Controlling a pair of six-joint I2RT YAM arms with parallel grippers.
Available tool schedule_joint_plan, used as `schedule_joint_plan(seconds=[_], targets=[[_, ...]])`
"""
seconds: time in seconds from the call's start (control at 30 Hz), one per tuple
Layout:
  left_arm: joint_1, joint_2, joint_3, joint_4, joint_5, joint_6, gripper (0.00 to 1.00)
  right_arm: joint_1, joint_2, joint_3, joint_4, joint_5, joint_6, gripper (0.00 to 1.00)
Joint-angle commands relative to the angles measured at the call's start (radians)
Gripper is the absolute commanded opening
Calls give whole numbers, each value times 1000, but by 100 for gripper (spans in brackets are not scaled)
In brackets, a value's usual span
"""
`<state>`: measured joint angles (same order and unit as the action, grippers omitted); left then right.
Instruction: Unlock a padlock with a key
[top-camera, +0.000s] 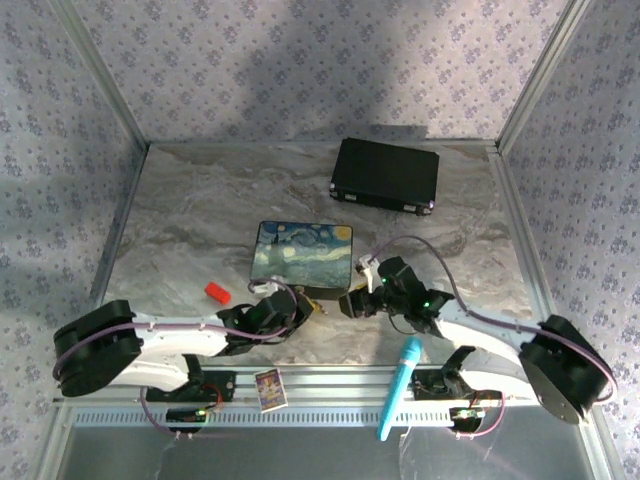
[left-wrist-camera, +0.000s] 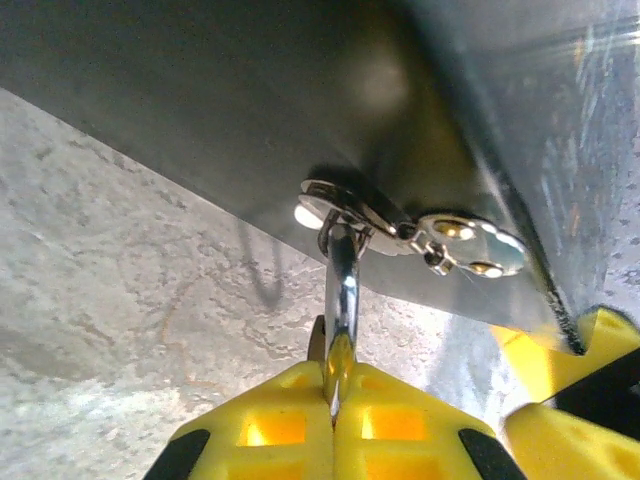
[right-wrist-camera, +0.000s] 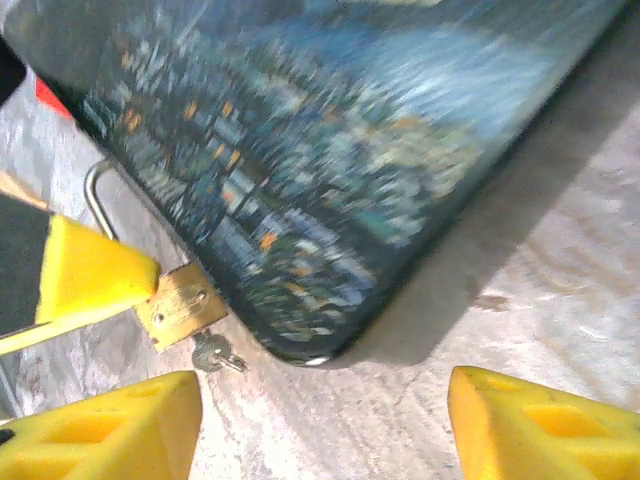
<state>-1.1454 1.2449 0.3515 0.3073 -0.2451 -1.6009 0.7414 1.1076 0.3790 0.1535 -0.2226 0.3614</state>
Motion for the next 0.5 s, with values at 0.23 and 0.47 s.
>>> schedule_joint_plan(seconds=[0.23, 0.47], targets=[[40, -32, 38, -233, -25, 130, 0, -73, 74, 207, -184, 119, 159, 82], [76, 0, 100, -392, -19, 239, 0, -52, 284, 365, -255, 163, 153, 79]])
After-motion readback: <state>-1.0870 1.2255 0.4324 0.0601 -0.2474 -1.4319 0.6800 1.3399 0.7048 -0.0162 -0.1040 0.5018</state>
